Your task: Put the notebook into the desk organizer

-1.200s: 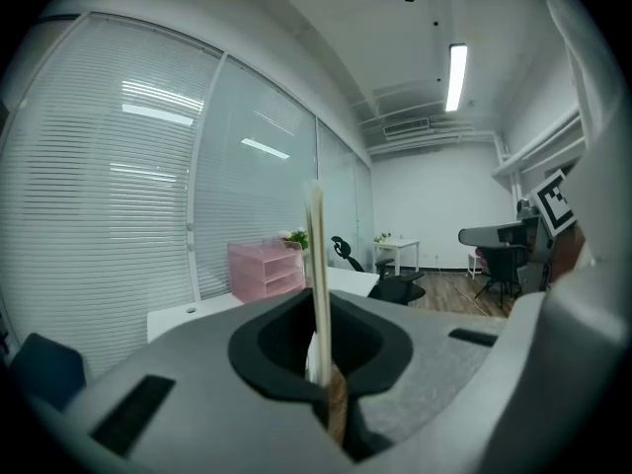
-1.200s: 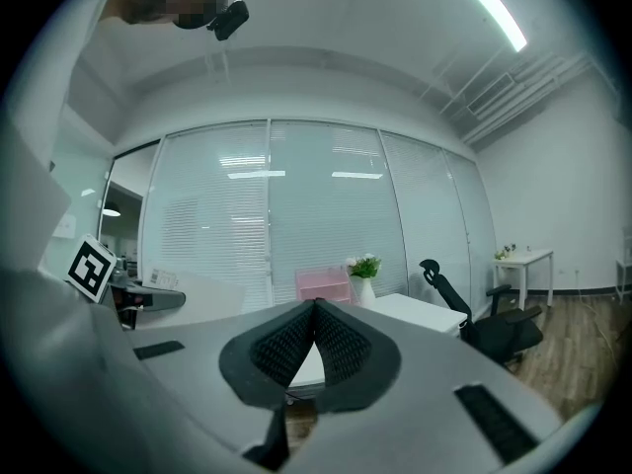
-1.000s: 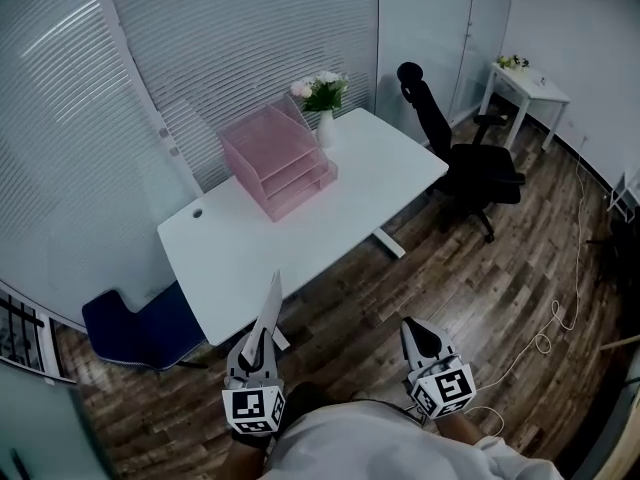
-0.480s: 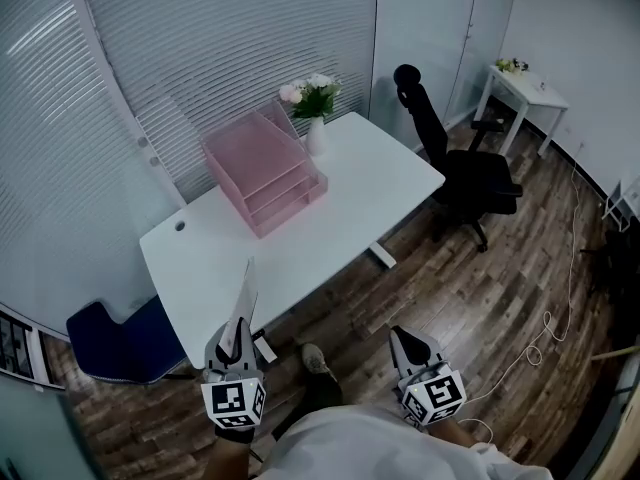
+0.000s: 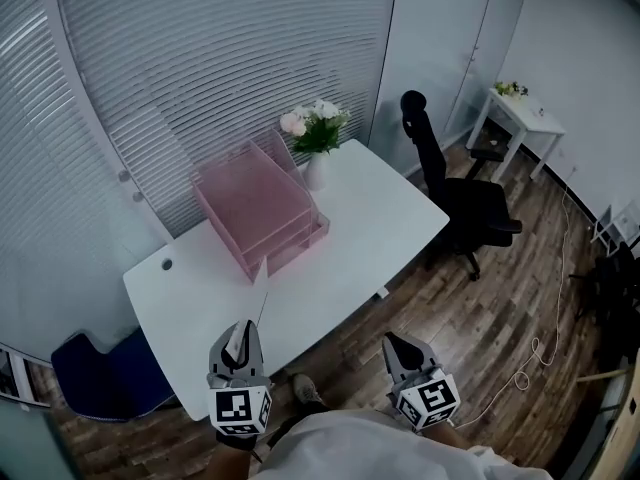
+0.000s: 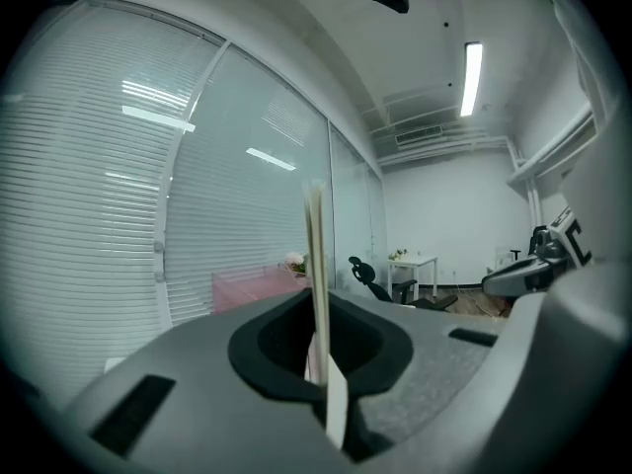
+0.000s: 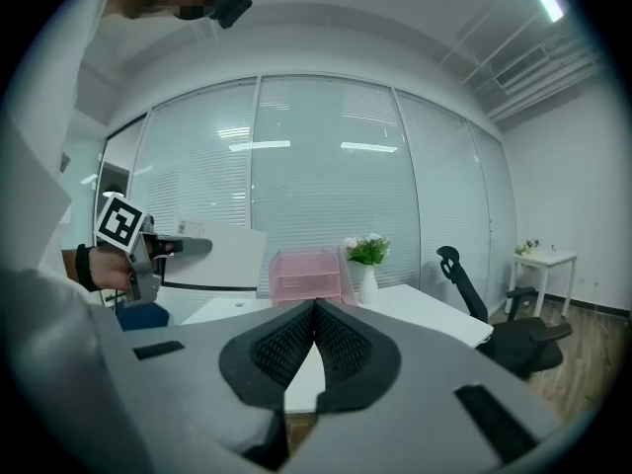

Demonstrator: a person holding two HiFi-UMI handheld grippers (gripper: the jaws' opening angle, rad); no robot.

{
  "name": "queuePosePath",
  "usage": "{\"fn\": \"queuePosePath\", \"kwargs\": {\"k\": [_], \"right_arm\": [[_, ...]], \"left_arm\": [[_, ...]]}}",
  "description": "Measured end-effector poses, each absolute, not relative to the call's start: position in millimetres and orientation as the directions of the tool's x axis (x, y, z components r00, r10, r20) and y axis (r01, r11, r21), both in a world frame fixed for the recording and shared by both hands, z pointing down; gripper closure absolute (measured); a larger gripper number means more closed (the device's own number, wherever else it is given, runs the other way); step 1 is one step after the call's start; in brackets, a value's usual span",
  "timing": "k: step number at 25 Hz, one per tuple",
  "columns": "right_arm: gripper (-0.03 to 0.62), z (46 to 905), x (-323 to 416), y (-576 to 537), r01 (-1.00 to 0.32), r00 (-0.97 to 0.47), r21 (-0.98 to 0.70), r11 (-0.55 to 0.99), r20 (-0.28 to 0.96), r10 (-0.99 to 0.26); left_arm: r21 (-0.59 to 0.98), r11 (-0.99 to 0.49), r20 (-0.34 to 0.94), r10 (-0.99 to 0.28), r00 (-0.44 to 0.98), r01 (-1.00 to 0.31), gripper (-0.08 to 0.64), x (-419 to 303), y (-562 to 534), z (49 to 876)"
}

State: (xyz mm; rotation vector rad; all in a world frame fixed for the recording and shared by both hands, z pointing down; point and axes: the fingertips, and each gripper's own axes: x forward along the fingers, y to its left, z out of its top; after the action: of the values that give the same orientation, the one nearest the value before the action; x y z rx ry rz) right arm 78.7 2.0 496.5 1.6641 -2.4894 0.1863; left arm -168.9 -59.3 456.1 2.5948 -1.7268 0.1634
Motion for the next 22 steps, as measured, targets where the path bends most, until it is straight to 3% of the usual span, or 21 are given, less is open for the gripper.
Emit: {"fn": "queuePosePath", "kwargs": {"k": [9, 17, 22], "right_arm": [[0.580, 506, 54, -55, -0.905, -0.420, -0.027, 0.425, 0.219, -0.881], [0.580, 514, 40, -96, -0.860, -0.508, -0.051, 0.509, 0.198, -0.838], [0.580, 508, 68, -123, -0.845, -0.531, -0.049, 0.532, 0.188, -0.826]], "left_arm": [[-0.121, -0.406, 0.067, -0.914, 0.401, -0.906, 0.543, -164, -135, 426], [-0.327, -0.335, 0.089, -0.942, 0.324, -0.883, 0.543, -151, -206, 405], [-0.440, -0.252, 0.118, -0.968, 0.223, -0.862, 0.543, -141, -246, 402]]}}
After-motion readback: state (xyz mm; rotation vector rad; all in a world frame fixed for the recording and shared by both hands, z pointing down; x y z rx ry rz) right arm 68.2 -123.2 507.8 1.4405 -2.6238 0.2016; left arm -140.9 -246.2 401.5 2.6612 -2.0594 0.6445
